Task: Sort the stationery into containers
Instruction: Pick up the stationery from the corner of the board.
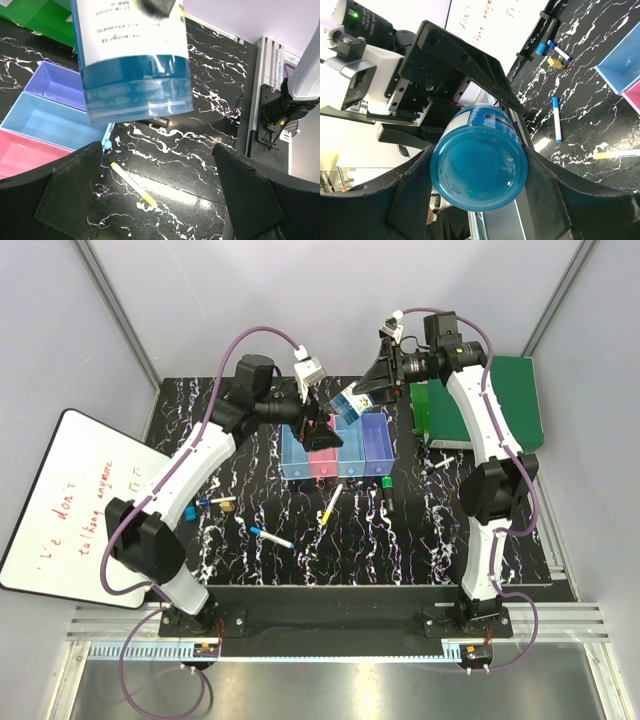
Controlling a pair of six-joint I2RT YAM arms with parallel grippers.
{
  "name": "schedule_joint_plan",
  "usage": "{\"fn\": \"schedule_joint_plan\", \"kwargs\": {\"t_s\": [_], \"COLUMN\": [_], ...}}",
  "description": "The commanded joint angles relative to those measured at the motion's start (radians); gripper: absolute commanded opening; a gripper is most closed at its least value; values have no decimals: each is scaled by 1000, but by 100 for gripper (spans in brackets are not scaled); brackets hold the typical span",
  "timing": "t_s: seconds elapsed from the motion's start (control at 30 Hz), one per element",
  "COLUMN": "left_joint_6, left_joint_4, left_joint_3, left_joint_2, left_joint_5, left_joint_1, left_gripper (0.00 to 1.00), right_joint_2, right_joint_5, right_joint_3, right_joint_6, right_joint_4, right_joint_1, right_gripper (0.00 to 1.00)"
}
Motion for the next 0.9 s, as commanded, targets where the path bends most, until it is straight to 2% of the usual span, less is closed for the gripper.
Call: {"fn": "schedule_joint_plan", "kwargs": {"t_s": [0.0, 0.63, 0.87], "left_joint_6": [-11, -48, -71], "left_joint_4": [38, 72, 89], "left_joint_3": [29, 145, 155], "left_joint_2": [-13, 46, 55], "left_joint_5": [-12, -49, -68], "left_joint_1": [-1, -24, -41], "left_gripper": [99, 95, 85], "right_joint_2": [-88, -79, -72], "right_joint_5": [-85, -137, -158], "right_joint_3": [3, -28, -40], "right_joint_6": [44, 70, 90], "right_joint_4": [46, 78, 95], "right_joint_1": [6, 50, 61], "right_gripper": [0, 0, 0]}}
